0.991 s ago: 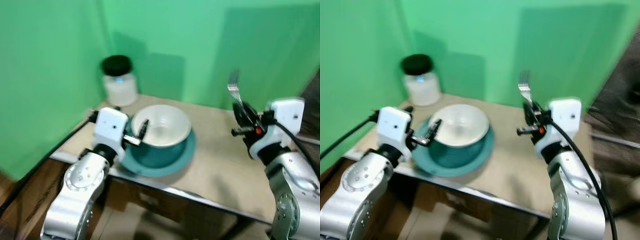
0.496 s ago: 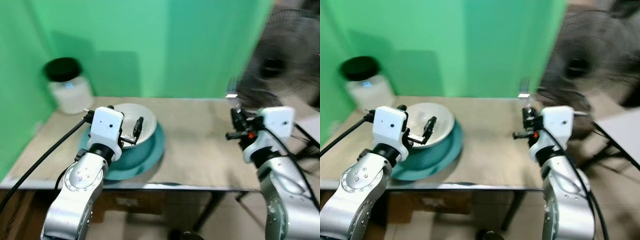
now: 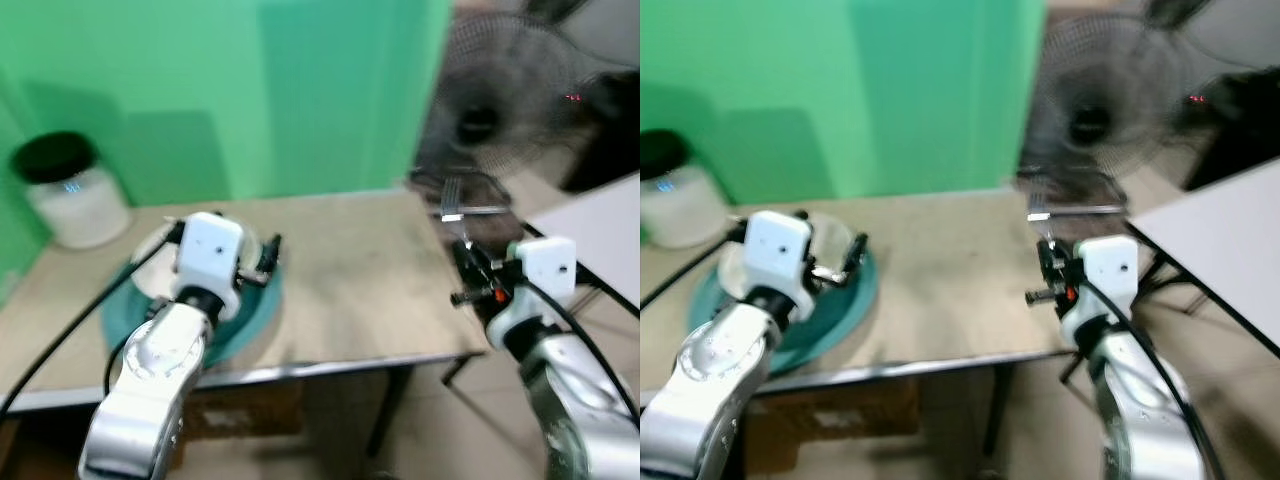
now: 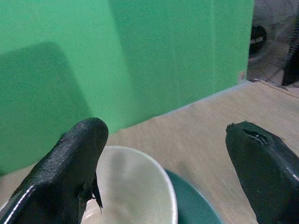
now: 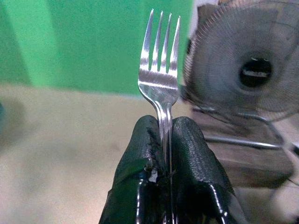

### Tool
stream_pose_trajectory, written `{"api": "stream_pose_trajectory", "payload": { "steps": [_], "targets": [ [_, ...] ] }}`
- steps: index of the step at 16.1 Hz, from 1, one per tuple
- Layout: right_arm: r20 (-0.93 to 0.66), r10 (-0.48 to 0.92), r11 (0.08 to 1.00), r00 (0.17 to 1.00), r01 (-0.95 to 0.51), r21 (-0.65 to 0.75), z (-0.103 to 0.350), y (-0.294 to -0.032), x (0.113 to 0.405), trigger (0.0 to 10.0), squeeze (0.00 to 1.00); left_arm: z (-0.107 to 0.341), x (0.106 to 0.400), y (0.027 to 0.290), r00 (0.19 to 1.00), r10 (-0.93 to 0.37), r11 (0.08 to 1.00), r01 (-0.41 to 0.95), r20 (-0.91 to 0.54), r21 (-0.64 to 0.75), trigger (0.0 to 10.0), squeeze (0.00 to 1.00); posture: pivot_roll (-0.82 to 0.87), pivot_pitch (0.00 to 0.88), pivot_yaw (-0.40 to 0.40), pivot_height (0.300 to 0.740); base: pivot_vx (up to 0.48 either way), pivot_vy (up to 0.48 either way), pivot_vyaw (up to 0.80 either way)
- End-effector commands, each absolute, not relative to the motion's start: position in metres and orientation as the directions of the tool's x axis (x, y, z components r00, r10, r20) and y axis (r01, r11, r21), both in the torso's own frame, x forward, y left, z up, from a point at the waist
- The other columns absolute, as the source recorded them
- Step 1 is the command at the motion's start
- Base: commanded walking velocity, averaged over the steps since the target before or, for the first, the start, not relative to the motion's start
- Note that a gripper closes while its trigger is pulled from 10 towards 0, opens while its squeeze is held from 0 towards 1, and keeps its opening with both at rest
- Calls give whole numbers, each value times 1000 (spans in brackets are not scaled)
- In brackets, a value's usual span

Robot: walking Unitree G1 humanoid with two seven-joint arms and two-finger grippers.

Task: Setting the table

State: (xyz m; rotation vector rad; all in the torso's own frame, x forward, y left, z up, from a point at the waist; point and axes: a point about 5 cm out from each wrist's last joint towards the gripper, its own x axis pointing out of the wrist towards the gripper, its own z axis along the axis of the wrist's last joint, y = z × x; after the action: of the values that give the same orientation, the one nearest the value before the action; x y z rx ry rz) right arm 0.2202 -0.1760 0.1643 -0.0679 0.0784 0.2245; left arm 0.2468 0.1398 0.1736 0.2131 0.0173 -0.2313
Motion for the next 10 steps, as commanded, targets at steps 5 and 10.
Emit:
{"api": "stream_pose_trajectory", "payload": {
  "steps": [5, 10],
  "targets": [
    [-51, 154, 987, 987, -156, -37, 162, -182, 229, 10000, 0, 172, 247, 144, 977, -211, 956, 215, -38, 200, 10000, 0, -52, 0, -11, 740, 0, 0, -800],
    [-36, 46, 998, 998, -44, 36, 160, -169, 232, 10000, 0, 169, 249, 144, 976, -213, 959, 216, -33, 185, 10000, 0, -64, 0, 2, 740, 0, 0, -800]
  ]
}}
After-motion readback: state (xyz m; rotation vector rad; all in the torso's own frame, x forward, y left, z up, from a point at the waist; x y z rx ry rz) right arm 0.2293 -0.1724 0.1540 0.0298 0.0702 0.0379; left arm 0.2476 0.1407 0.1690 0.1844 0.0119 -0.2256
